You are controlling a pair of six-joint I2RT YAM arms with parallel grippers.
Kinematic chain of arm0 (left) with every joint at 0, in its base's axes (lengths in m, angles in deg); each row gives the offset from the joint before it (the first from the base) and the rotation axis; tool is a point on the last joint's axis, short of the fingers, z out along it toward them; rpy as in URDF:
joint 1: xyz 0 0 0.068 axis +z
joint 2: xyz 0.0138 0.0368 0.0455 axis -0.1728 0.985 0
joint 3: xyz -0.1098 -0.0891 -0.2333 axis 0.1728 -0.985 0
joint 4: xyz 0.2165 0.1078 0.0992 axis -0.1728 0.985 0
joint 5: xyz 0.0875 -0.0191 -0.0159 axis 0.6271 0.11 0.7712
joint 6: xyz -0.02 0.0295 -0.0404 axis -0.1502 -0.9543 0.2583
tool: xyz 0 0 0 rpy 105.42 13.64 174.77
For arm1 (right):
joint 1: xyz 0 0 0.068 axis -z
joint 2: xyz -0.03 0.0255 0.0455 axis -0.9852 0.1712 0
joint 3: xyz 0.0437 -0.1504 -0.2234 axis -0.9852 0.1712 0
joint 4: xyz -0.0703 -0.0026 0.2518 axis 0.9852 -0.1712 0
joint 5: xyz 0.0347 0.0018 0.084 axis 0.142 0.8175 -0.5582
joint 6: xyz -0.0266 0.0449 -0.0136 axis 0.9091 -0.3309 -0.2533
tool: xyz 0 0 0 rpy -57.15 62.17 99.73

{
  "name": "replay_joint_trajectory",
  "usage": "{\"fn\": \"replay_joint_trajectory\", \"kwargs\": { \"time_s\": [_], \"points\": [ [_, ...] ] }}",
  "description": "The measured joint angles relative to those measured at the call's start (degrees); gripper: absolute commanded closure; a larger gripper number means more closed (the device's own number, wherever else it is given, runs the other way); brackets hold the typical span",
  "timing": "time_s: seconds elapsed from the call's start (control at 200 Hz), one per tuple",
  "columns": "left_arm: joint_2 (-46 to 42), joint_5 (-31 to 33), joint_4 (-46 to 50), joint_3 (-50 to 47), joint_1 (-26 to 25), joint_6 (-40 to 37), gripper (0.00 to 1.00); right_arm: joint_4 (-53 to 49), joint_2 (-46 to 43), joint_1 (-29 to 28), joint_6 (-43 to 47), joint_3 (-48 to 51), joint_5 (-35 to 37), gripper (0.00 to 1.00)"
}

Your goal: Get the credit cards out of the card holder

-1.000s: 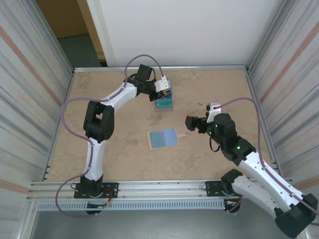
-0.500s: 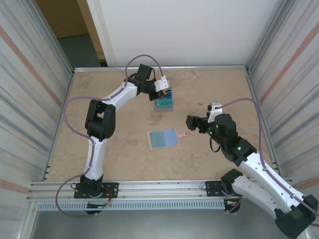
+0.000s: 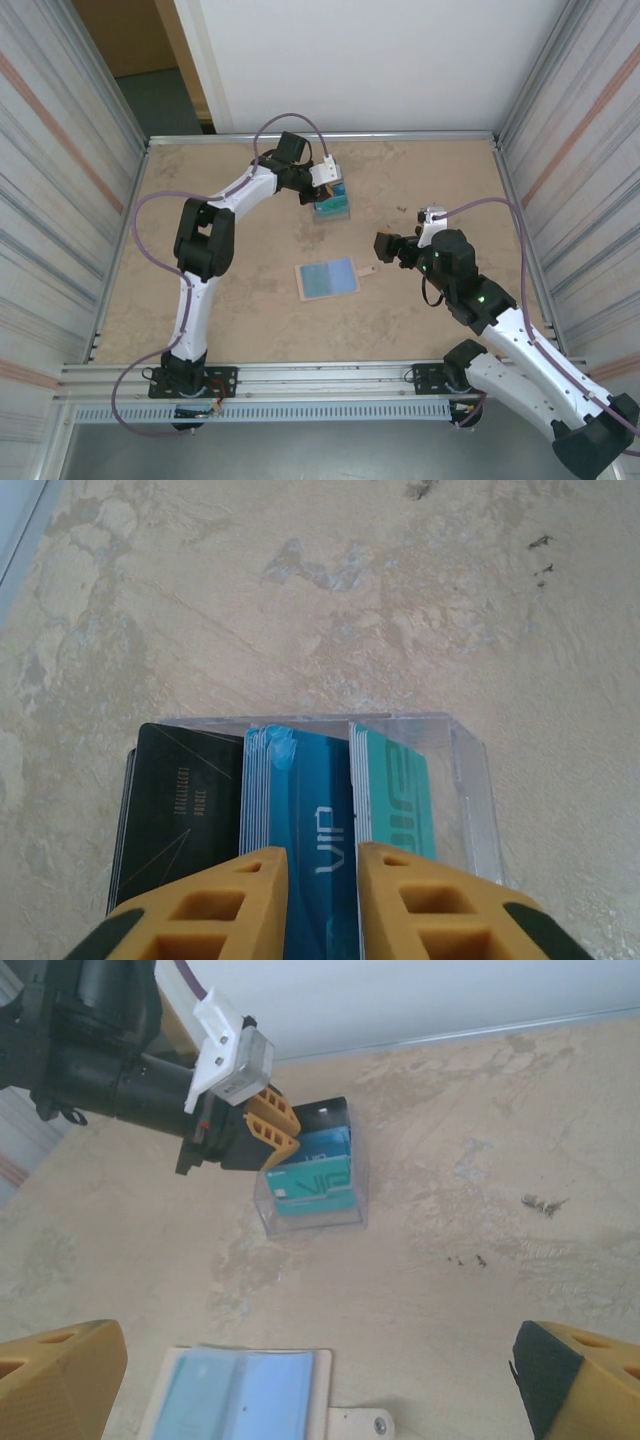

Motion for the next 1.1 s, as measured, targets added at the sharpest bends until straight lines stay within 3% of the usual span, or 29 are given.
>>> {"fn": "replay_joint_trajectory", "kwargs": {
  "time_s": [0.346, 0.366, 0.436, 0.531, 0.601, 0.677, 0.757, 0.932, 1.102],
  "points": [
    [-1.31, 0.81, -0.74, -1.40, -0.04, 0.92, 0.72, 0.02, 1.16, 0.00, 0.00, 0.00, -1.18, 0.01],
    [-1.68, 0.98, -0.76, -1.77, -0.17, 1.09, 0.66, 0.02, 1.29, 0.00, -0.02, 0.00, -1.31, 0.01],
    [-3.65, 1.64, -1.60, -3.65, -0.39, 1.97, 0.64, 0.02, 1.95, 0.00, -0.02, 0.00, -1.33, 0.01],
    [-8.00, 2.78, -3.26, -7.72, -1.01, 3.69, 0.51, -0.02, 3.21, -0.17, -0.07, 0.00, -1.33, 0.00],
    [-12.09, 3.74, -5.09, -11.41, -1.53, 5.51, 0.49, -0.02, 4.44, -0.48, -0.22, -0.02, -1.31, 0.04],
    [-17.62, 4.61, -8.11, -16.48, -1.92, 8.22, 0.37, -0.17, 6.21, -1.57, -0.76, -0.22, -1.33, 0.09],
    [-23.28, 5.97, -11.91, -22.03, -2.32, 11.56, 0.36, -0.79, 8.79, -3.45, -0.94, -1.27, -1.18, 0.12],
    [-34.71, 10.69, -21.00, -35.52, -2.54, 20.63, 0.02, -1.70, 15.85, -9.57, -0.94, -5.29, 0.74, 0.20],
    [-43.63, 17.22, -27.61, -48.17, -2.54, 30.38, 0.01, -2.75, 25.20, -15.13, -1.25, -9.86, 2.93, 0.28]
  ]
}}
